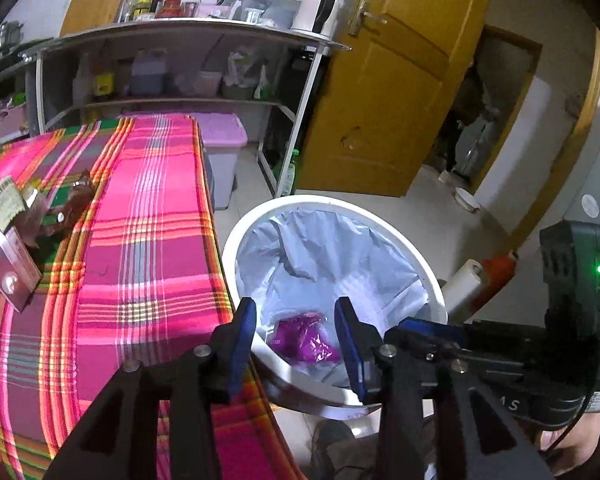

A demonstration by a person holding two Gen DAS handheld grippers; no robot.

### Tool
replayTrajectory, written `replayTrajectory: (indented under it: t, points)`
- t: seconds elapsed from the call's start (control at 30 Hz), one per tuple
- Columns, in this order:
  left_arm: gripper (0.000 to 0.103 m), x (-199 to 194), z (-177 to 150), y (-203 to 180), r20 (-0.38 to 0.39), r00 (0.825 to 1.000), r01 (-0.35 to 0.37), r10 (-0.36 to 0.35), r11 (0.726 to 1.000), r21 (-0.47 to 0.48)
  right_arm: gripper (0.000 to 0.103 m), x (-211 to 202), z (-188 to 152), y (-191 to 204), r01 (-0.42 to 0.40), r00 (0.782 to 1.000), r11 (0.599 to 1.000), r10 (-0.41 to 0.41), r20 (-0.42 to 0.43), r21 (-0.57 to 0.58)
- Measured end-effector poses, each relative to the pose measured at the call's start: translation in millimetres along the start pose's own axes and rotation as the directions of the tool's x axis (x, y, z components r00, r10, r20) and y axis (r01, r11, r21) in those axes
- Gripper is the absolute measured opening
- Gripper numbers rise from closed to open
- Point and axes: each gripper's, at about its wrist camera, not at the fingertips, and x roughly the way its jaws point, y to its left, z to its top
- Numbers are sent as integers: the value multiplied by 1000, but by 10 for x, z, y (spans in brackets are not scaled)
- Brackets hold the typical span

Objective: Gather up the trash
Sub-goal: 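Carry both items over the bin and open both grippers to drop them, then move both grippers back toward the remaining trash on the table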

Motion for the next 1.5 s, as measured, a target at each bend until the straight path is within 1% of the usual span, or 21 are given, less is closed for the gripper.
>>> replayTrajectory:
  t: [0.03, 0.23, 0.37, 0.57, 0.73, 0.9, 0.97, 1.03, 1.3, 1.43, 1.5]
  points:
    - [47, 16, 7, 26, 0, 1000, 2, -2, 1000, -9, 36, -1, -4, -8, -4, 1000, 1000, 4, 2, 2]
    - [48, -114, -5, 81, 33, 999, -21, 22, 1000, -15, 36, -120, 4, 9, -11, 999, 1000, 10, 40, 12]
    - [48, -306, -34, 130, 71, 995, -62, 64, 998, -24, 36, -290, 14, 141, -24, 995, 1000, 25, 92, -19]
    - [48, -681, -146, 261, 125, 983, -127, 131, 991, -37, 36, -384, -12, 433, -70, 990, 994, 79, 115, -80]
    - [48, -969, -271, 449, 143, 972, -177, 185, 982, -68, 36, -337, -48, 721, -119, 986, 983, 133, 98, -142]
    - [48, -1202, -378, 655, 157, 959, -223, 236, 970, -97, 36, -260, -50, 1031, -172, 978, 961, 193, 80, -217]
    - [48, -1281, -404, 732, 160, 954, -238, 253, 965, -112, 39, -225, -37, 1130, -182, 976, 953, 204, 71, -242]
    - [48, -1349, -419, 812, 164, 949, -249, 268, 960, -125, 48, -183, -10, 1235, -203, 972, 943, 226, 59, -264]
    - [48, -1631, -386, 1139, 189, 929, -287, 318, 941, -178, 48, -9, 137, 1543, -210, 971, 914, 236, 34, -347]
    - [48, -1698, -363, 1289, 189, 921, -303, 341, 931, -204, 48, 128, 214, 1702, -218, 971, 899, 240, 11, -380]
    - [48, -1716, -355, 1364, 186, 920, -306, 346, 928, -215, 48, 208, 253, 1783, -223, 970, 890, 243, 0, -398]
